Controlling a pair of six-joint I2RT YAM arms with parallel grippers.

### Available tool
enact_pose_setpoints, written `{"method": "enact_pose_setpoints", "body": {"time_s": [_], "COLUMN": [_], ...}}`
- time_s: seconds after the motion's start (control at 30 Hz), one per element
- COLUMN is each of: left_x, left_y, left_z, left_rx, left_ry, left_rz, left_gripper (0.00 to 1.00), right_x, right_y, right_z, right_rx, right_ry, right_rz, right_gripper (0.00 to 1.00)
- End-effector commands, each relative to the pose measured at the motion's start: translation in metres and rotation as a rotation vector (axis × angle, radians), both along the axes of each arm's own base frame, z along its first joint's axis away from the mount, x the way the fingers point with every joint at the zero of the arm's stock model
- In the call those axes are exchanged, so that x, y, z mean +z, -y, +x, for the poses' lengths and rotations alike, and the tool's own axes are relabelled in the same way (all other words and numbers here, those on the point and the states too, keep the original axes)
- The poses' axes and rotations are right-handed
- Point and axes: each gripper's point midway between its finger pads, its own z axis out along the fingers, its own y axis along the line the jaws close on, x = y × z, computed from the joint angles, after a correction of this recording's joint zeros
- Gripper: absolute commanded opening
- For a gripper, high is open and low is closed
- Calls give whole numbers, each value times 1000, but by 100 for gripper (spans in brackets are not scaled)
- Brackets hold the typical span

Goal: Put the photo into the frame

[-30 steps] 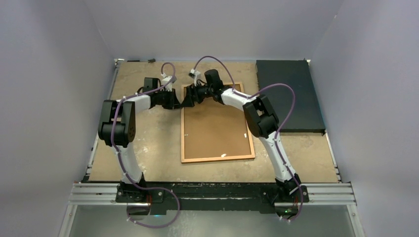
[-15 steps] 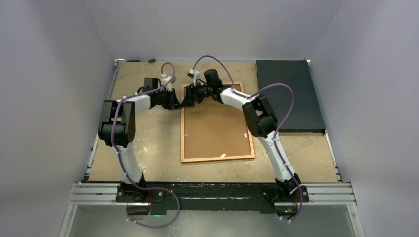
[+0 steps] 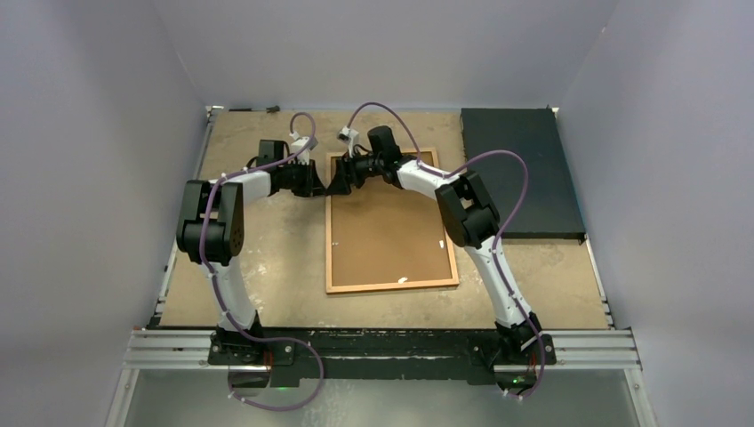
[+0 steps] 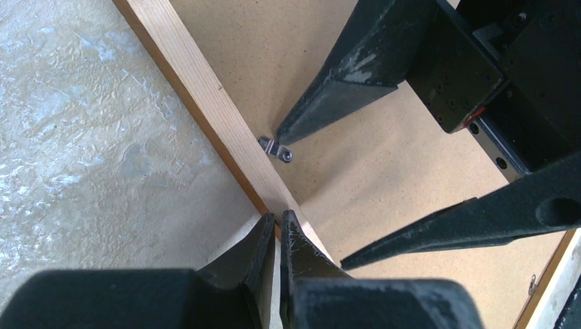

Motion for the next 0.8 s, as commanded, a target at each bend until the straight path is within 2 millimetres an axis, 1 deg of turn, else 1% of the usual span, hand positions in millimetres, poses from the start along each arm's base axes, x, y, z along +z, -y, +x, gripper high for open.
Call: {"method": "enact_pose_setpoints", "body": {"time_s": [0.0,0.17,0.4,0.47,0.53,0.63,0.7,0.77], "left_x": [-24,-24,-22,-21,-21,-19,-18,-18], "left_y": [-9,-10,-10,-10,-10,-10,-10,-10], "left_z": [-9,-9,-8,-8,-9,-9,-8,-9], "left_rx": [5,5,3,4,2,1,-1,-1], "left_ry": [-33,-30,-28,-28,-30,-28,-25,-26], "left_rz": [63,67,70,70,70,71,71,71], "left_gripper": [2,2,2,2,1,1,1,1], "right_x": [11,12,14,22,44,66,70,67], "right_y": [-6,-7,-8,-7,-3,7,11,11], "right_z": [-23,-27,-25,-27,-23,-14,-7,-2], "right_rx": [98,130,127,134,117,91,77,81], "right_ry": [-33,-44,-37,-25,14,43,58,77], "right_rz": [35,49,50,63,106,162,167,153], "right_gripper": [70,69,68,67,67,70,73,75]}}
